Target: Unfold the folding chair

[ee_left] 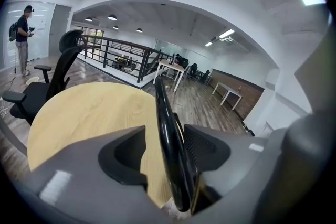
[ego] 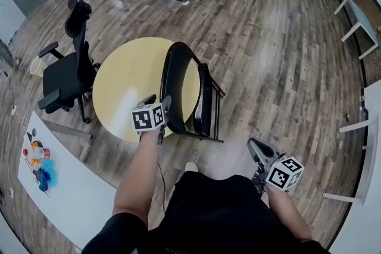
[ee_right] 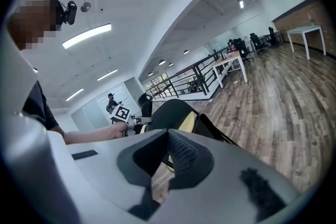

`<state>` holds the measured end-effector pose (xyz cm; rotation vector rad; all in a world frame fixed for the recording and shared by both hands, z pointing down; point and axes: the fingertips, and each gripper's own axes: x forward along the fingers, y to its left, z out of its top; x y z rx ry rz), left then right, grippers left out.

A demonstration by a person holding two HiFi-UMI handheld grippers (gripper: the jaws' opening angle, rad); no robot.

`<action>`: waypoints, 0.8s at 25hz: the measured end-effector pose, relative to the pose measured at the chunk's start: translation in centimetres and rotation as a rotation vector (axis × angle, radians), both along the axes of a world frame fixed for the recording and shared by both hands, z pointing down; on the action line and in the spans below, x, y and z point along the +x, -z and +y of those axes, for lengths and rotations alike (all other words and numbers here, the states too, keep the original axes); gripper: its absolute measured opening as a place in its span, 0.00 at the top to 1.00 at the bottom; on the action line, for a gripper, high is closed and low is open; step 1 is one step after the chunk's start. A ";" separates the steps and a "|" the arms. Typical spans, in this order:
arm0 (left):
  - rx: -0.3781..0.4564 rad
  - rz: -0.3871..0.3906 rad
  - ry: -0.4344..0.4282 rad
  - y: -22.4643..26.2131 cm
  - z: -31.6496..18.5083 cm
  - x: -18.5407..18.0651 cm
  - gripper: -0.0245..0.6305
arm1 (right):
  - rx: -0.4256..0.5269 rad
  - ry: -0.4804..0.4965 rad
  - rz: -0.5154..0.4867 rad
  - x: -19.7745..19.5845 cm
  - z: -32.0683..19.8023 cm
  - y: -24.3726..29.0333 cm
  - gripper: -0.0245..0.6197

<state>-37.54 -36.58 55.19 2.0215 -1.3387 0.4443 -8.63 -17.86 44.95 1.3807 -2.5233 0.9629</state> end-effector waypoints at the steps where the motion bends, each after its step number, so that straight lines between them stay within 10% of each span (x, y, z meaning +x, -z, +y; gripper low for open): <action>1: -0.008 0.005 -0.011 -0.5 -0.2 0.3 0.61 | -0.004 -0.019 0.005 0.5 0.2 -0.1 0.95; 20: -0.074 -0.011 -0.009 -2.4 -2.3 2.6 0.75 | -0.010 -0.069 -0.038 5.5 -0.9 -2.8 0.95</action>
